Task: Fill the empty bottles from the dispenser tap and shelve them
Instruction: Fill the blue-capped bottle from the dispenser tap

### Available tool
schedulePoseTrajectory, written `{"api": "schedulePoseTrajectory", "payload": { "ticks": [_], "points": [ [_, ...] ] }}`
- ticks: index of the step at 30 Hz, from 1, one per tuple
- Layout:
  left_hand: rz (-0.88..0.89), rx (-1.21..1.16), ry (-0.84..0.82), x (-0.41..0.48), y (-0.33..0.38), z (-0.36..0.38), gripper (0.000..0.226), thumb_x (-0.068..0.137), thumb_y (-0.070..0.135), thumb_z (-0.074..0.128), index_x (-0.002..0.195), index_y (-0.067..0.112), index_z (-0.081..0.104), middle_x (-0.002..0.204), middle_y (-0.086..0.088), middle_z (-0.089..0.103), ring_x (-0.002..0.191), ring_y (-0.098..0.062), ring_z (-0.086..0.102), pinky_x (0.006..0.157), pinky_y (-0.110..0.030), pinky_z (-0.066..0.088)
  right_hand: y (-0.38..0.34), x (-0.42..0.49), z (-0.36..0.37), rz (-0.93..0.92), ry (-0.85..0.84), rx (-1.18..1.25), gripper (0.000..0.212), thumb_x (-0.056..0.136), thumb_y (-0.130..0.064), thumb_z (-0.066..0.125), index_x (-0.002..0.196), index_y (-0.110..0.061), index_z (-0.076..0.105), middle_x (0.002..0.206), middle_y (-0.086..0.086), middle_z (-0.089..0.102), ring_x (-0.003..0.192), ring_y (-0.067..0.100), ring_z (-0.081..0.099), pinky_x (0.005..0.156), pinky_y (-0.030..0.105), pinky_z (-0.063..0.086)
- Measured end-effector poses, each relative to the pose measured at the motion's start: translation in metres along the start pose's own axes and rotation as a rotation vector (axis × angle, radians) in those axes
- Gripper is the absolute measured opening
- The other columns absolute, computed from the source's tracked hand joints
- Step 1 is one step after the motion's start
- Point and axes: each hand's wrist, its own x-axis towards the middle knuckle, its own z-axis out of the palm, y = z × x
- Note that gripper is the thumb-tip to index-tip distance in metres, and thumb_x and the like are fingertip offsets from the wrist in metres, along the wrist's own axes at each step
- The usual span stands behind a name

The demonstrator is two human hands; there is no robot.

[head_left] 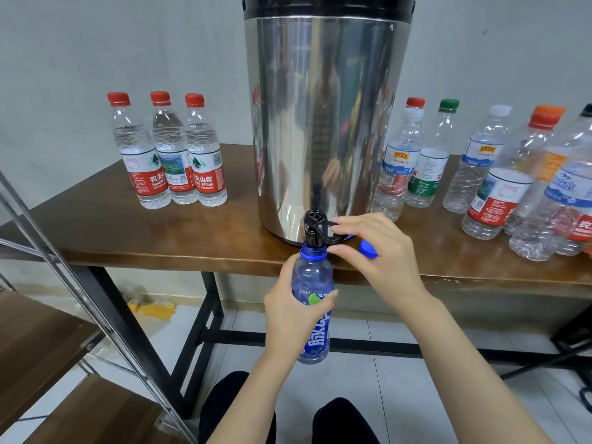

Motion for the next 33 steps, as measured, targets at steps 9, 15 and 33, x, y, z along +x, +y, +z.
{"api": "schedulePoseTrajectory", "payload": {
  "ticks": [9, 15, 33],
  "points": [
    [0.001, 0.017, 0.005, -0.0001, -0.0013, -0.0004, 0.073, 0.067, 0.029, 0.090, 0.114, 0.059, 0.043, 0.100, 0.042, 0.061, 0.097, 0.010, 0.062, 0.076, -0.008, 0.051, -0.0014, -0.0011, -0.0004, 0.026, 0.000, 0.027, 0.025, 0.086, -0.032, 0.071, 0.101, -0.013, 0.074, 0.112, -0.008, 0.069, 0.096, 0.012, 0.064, 0.089, 0.014, 0.044],
    [-0.006, 0.015, 0.001, 0.0006, -0.0016, 0.0001, 0.071, 0.067, 0.030, 0.090, 0.113, 0.058, 0.043, 0.098, 0.045, 0.060, 0.096, 0.013, 0.061, 0.074, -0.006, 0.049, -0.0018, -0.0021, 0.0009, 0.044, 0.009, 0.039, 0.026, 0.086, -0.034, 0.070, 0.101, -0.013, 0.074, 0.112, -0.010, 0.069, 0.097, 0.010, 0.064, 0.088, 0.012, 0.043],
    [-0.014, 0.020, 0.007, 0.0010, -0.0027, 0.0003, 0.072, 0.067, 0.029, 0.090, 0.113, 0.058, 0.042, 0.101, 0.038, 0.059, 0.096, 0.015, 0.060, 0.071, -0.004, 0.048, -0.0026, -0.0038, 0.0021, 0.093, 0.008, 0.098, 0.025, 0.085, -0.034, 0.070, 0.101, -0.015, 0.073, 0.114, -0.012, 0.068, 0.087, 0.006, 0.063, 0.081, 0.012, 0.047]
  ]
}}
